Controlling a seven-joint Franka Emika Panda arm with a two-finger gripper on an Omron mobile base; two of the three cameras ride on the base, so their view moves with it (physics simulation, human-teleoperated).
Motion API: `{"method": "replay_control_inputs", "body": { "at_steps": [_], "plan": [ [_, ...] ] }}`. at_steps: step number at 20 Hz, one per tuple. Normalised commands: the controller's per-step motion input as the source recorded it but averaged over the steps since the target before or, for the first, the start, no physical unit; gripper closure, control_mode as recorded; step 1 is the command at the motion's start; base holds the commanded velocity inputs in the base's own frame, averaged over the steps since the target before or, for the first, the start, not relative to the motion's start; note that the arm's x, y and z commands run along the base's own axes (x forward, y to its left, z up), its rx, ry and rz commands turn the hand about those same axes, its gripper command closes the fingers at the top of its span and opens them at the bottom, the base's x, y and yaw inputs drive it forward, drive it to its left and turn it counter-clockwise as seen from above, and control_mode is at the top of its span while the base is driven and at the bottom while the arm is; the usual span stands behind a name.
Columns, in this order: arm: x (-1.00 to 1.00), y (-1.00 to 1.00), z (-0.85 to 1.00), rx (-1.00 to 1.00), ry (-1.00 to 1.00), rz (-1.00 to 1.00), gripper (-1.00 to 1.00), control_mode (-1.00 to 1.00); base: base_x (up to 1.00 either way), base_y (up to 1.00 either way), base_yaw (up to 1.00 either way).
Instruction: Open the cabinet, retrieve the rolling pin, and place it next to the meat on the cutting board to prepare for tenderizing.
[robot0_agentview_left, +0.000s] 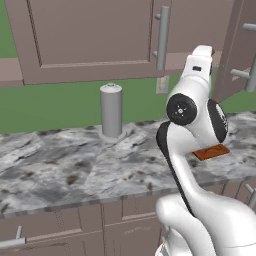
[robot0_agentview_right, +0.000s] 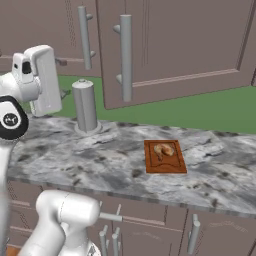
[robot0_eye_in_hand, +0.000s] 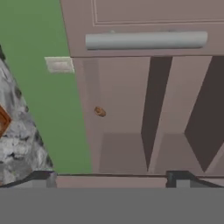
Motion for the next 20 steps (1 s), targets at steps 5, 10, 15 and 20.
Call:
{"method": "replay_control_inputs", "body": {
  "at_steps": [5,10,15,20],
  "plan": [
    [0.41,-0.37,0.0,-0.01,0.0,-0.16,-1.0,-1.0,0.0,0.0,0.0],
    [0.41,-0.38,0.0,0.0,0.01,-0.12,-1.0,-1.0,0.0,0.0,0.0],
    [0.29,-0.35,0.0,0.0,0.02,-0.1,-1.0,-1.0,0.0,0.0,0.0],
    [0.07,-0.34,0.0,0.0,0.0,-0.1,-1.0,-1.0,0.0,0.0,0.0]
  ]
}}
